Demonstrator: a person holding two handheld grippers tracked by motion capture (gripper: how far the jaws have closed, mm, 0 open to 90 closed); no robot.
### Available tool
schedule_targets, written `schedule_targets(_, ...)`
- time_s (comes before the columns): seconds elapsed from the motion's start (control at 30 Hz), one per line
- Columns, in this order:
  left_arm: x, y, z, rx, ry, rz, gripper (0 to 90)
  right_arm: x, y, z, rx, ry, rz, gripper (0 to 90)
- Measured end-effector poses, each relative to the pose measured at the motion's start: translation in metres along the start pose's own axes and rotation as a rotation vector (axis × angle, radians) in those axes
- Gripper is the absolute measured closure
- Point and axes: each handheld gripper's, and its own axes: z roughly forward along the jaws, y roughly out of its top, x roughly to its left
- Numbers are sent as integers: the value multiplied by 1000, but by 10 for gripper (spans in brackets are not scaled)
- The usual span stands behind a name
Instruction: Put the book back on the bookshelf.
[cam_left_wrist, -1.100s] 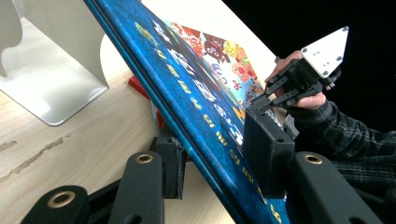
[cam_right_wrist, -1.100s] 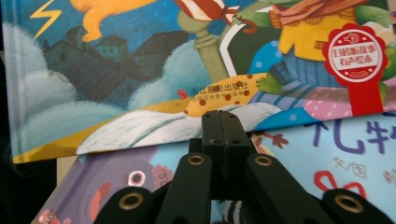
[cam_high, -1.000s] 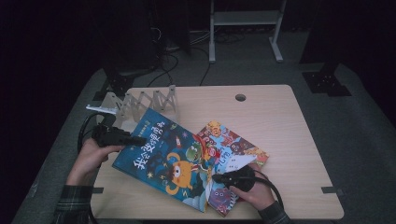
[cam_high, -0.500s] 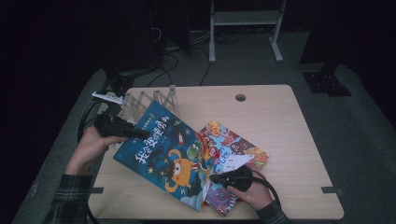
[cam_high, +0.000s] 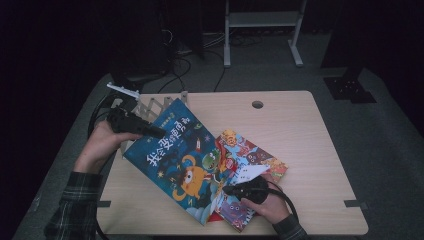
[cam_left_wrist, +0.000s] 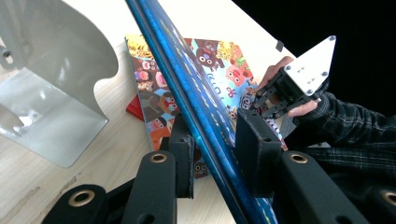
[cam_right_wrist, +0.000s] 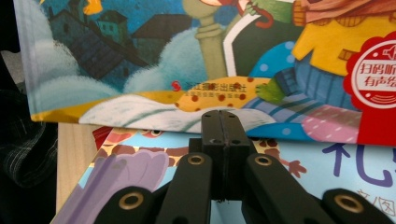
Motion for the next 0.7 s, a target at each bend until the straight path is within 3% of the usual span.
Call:
schedule_targets(0.47, -4, 38, 1, 68, 28, 11, 724, -14, -5, -5, -20, -50, 53, 896)
schedule_targets(0.7, -12, 50, 5, 80, 19, 20, 744, -19, -9, -10, -25, -78, 75, 882)
